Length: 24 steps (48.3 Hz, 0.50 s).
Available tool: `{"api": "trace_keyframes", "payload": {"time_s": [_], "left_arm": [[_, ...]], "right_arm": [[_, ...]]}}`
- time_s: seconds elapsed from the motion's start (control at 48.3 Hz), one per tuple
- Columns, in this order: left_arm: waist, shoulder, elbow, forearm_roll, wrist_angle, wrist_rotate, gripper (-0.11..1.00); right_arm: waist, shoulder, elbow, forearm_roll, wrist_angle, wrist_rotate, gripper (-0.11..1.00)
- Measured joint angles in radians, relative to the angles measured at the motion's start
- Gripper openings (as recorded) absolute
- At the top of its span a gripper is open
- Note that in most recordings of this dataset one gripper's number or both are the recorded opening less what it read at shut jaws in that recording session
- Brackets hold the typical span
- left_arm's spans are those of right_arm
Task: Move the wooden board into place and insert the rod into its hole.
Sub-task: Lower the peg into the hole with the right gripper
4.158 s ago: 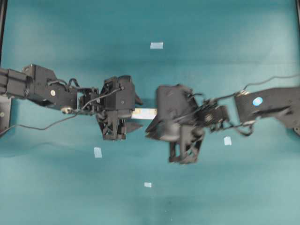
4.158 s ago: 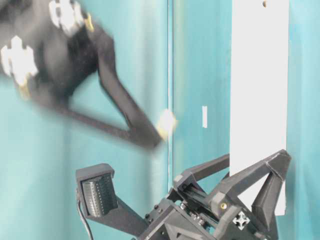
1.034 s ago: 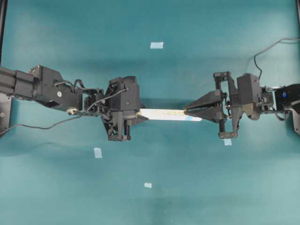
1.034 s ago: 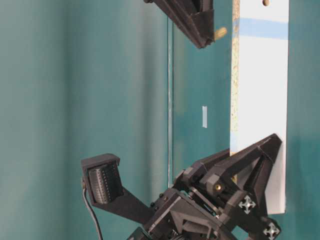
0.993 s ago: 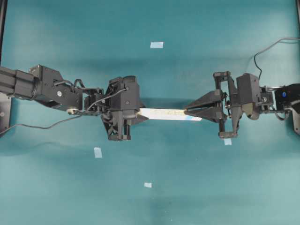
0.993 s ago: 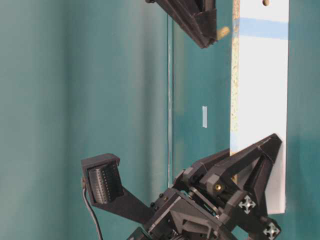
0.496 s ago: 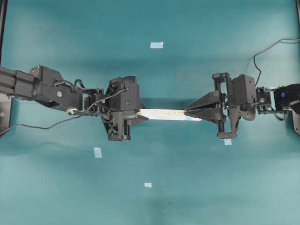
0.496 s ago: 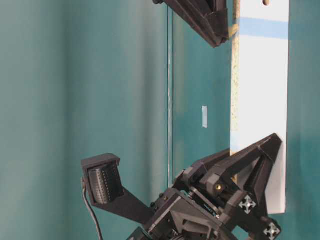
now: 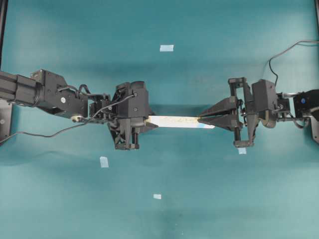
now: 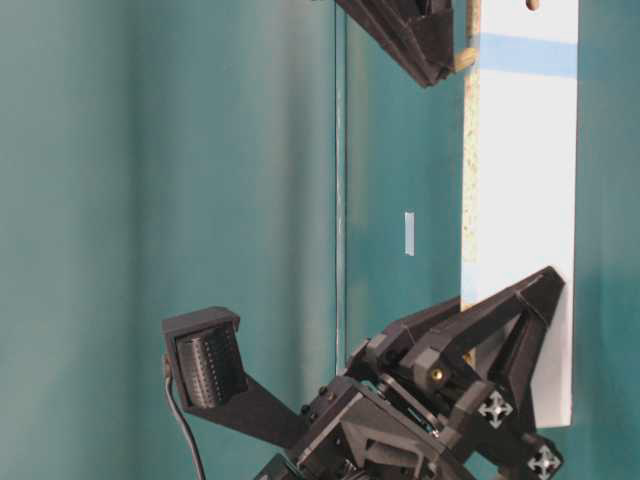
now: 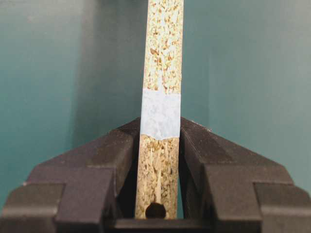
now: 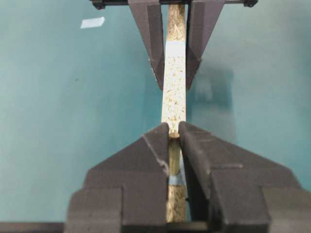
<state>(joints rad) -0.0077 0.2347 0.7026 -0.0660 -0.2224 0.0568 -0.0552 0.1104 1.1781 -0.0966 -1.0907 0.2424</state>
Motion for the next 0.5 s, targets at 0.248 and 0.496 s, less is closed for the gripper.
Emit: {"api": "trace_keyframes", "payload": {"time_s": [0.248,0.496], "left_arm": [[0.000,0.000,0.000,0.000,0.000,0.000,0.22],[0.000,0.000,0.002,0.000,-0.002,0.002,0.22]], "right_arm": [[0.003,-0.015,0.032,0.003,0.000,0.000,0.10],[0.014,-0.020,0.026,0.006,0.077,0.002,0.10]]}}
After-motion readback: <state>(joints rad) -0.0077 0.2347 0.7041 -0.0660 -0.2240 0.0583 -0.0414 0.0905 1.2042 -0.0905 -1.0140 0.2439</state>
